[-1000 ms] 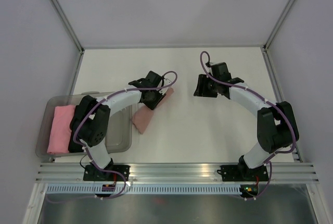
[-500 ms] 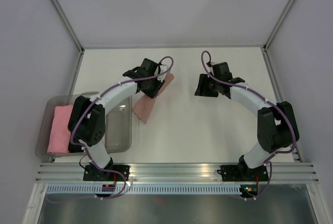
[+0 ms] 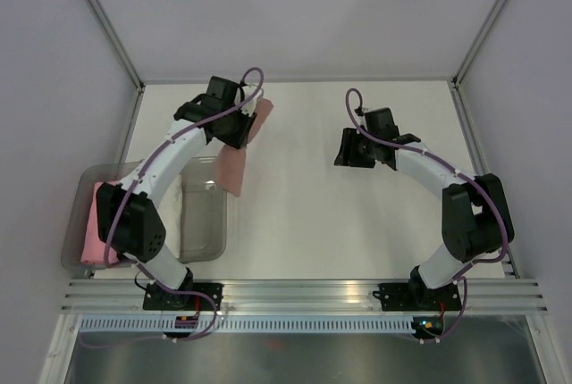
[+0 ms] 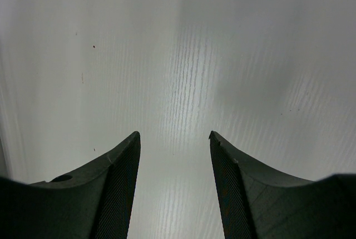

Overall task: Roll the t-shirts
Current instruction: Place the rolled tshirt into the container

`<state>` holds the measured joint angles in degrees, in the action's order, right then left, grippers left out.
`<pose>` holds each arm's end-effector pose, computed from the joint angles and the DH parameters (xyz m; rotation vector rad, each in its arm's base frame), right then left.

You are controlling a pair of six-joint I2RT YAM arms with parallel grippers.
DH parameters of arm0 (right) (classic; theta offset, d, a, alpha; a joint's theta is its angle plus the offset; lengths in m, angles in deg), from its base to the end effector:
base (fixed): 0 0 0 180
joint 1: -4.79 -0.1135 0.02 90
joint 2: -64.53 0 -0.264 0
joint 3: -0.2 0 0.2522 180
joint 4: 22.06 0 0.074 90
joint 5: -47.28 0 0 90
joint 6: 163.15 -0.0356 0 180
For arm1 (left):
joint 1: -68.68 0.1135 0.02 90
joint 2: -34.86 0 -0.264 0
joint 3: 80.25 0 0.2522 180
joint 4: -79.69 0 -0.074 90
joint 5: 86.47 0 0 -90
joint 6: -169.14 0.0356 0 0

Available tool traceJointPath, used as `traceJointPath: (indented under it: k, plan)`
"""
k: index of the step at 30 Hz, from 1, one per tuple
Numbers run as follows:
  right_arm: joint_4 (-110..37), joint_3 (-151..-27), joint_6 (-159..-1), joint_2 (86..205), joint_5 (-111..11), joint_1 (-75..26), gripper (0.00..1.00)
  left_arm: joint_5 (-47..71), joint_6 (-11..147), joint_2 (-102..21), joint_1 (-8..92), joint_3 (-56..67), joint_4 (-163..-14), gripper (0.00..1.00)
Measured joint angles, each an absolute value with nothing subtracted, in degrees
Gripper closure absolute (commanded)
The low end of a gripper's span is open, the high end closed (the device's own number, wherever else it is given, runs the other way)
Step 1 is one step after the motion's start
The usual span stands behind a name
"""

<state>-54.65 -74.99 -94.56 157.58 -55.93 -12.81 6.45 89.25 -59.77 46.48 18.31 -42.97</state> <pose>0.3248 0.1116 0.2160 -0.0210 2.5076 0.5743 0.3310 -0.1370 0.3060 0.7180 2.4027 -0.1509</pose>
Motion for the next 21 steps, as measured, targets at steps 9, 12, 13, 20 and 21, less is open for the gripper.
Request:
traceJointPath:
  k: [9, 12, 13, 20, 21]
  plan:
    - [-53.43, -73.22, -94.56, 157.43, -56.34, -12.81, 0.41, 4.5, 89.27, -45.89, 55.01, 18.13, -38.65, 0.98]
    - [-53.49, -72.12, -94.56, 156.27, -56.3, -12.81, 0.41, 3.43, 89.23, -42.37, 58.09, 14.55, -38.1, 0.98]
    - [-53.56, -71.88, -94.56, 155.7, -56.32, -12.81, 0.41, 3.0, 89.21, -41.52, 59.12, 12.97, -37.88, 0.98]
    - [-53.01, -69.63, -94.61, 152.12, -56.3, -12.81, 0.4, -0.72, 87.7, -36.34, 63.1, -0.47, -35.19, 0.98]
    - [-53.01, -69.11, -94.61, 151.75, -56.32, -12.81, 0.4, -0.85, 87.09, -36.03, 63.23, -1.98, -34.71, 0.98]
